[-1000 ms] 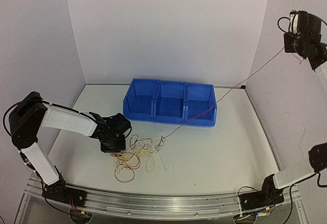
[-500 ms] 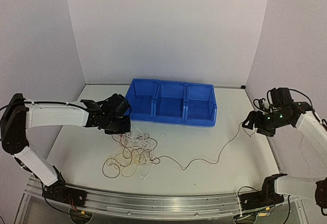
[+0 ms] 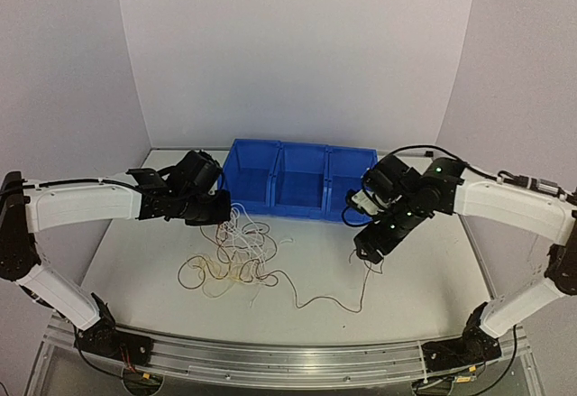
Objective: Untangle the cables
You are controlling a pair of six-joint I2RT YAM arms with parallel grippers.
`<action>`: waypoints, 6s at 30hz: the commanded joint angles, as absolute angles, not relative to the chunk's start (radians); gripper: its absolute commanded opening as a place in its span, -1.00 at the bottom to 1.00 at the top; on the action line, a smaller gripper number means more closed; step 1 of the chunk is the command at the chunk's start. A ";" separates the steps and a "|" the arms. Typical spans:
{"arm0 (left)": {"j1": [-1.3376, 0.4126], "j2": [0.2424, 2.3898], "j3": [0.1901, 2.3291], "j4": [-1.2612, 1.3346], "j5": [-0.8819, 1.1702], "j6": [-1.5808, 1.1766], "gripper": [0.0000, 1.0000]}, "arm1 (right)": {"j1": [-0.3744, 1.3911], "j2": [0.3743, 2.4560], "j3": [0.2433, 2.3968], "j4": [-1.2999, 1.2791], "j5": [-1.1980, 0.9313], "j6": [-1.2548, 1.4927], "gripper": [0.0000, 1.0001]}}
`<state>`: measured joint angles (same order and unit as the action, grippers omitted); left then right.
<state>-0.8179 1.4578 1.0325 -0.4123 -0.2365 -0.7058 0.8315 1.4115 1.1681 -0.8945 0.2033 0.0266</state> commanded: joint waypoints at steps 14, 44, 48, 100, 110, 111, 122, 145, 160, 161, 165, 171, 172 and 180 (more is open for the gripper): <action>-0.813 1.476 1.046 -0.418 -0.183 -0.746 -1.00 | 1.010 1.672 1.332 -0.618 -0.270 0.020 0.79; -0.816 1.466 0.983 -0.436 -0.133 -0.792 -0.80 | 1.118 1.982 1.435 -0.554 -0.168 0.265 -1.00; -0.839 1.461 0.975 -0.419 -0.079 -0.747 -0.25 | 1.118 1.967 1.428 -0.551 -0.127 0.276 -1.00; -0.855 1.892 1.086 -0.596 -0.298 -0.859 -0.98 | 0.810 1.366 1.193 -0.900 0.994 0.317 -1.00; -0.787 1.875 0.982 -0.598 -0.316 -0.911 -1.00 | 0.528 1.220 1.157 -0.904 0.970 0.191 -1.00; -0.781 1.871 0.975 -0.600 -0.319 -0.913 -1.00 | 0.508 1.214 1.157 -0.904 0.934 0.179 -1.00; -0.683 1.813 0.908 -0.680 -0.390 -0.943 -1.00 | 0.267 1.163 1.182 -0.902 0.856 0.169 -1.00; -0.711 1.525 0.974 -0.531 -0.302 -0.688 0.78 | 0.211 1.141 1.191 -0.717 -0.619 0.246 -1.00; -0.984 1.321 0.906 0.052 0.198 -0.236 0.92 | 0.427 1.173 1.283 -0.621 -0.759 0.375 -1.00; -0.986 1.332 0.900 0.091 0.199 -0.237 0.89 | 0.429 1.173 1.286 -0.610 -0.758 0.391 -1.00; -0.991 1.377 0.871 0.240 0.311 -0.240 0.84 | 0.442 1.176 1.291 -0.581 -0.743 0.462 -1.00; -1.028 1.479 0.867 0.438 0.313 -0.280 0.75 | 0.447 1.169 1.284 -0.556 -0.696 0.520 -1.00; -1.029 1.497 0.865 0.465 0.297 -0.290 0.75 | 0.448 1.167 1.282 -0.548 -0.691 0.530 -1.00; -1.031 1.637 0.891 0.623 0.232 -0.327 0.75 | 0.451 1.169 1.274 -0.501 -0.644 0.650 -1.00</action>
